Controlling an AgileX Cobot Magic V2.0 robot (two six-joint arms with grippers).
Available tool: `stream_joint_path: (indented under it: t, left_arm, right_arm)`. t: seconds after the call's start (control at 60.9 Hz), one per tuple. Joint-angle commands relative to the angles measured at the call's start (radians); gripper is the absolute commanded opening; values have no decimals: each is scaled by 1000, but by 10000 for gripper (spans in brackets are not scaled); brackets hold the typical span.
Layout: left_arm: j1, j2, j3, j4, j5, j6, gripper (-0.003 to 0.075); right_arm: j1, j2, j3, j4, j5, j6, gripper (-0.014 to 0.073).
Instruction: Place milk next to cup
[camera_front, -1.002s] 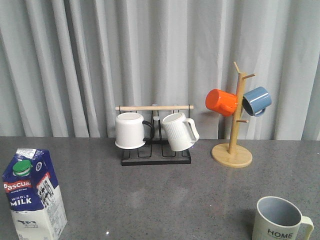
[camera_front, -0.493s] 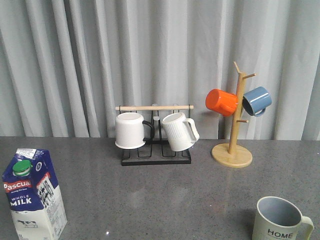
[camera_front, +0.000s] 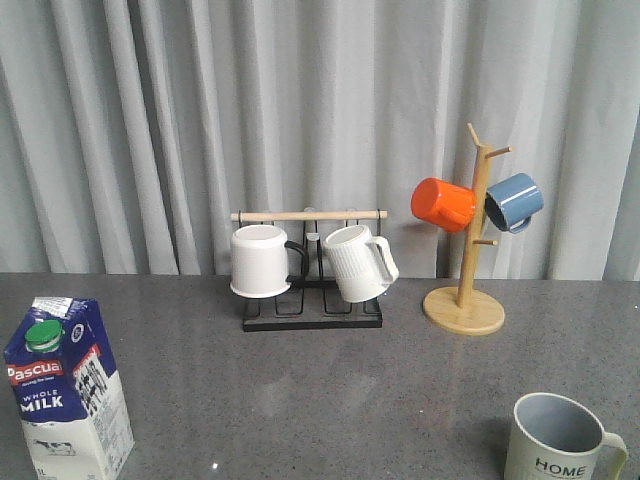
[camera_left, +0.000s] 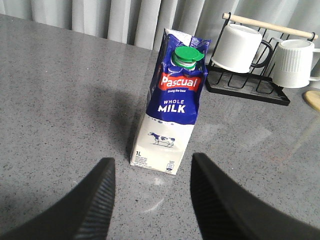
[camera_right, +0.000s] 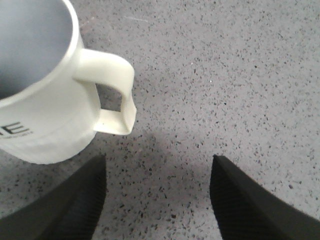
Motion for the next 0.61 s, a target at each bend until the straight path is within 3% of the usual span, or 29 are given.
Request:
stream_joint_path:
  t: [0.0,0.197,0.345,0.591]
  left_arm:
    - [-2,13,-32,0,-66,-1,349]
    - [-2,13,-32,0,-66,-1,349]
    - [-2,13,-32,0,-66,-1,349]
    - [-2,13,-32,0,-61,-1,349]
  right_arm:
    - [-5,-4,-26,-3,-82,-2,435]
    - [-5,47,-26,-4,-125,-2,435]
    - [-5,105,-27,-18,-240,-4,435]
    - [-31,250,-127,-50,-269,-10,434]
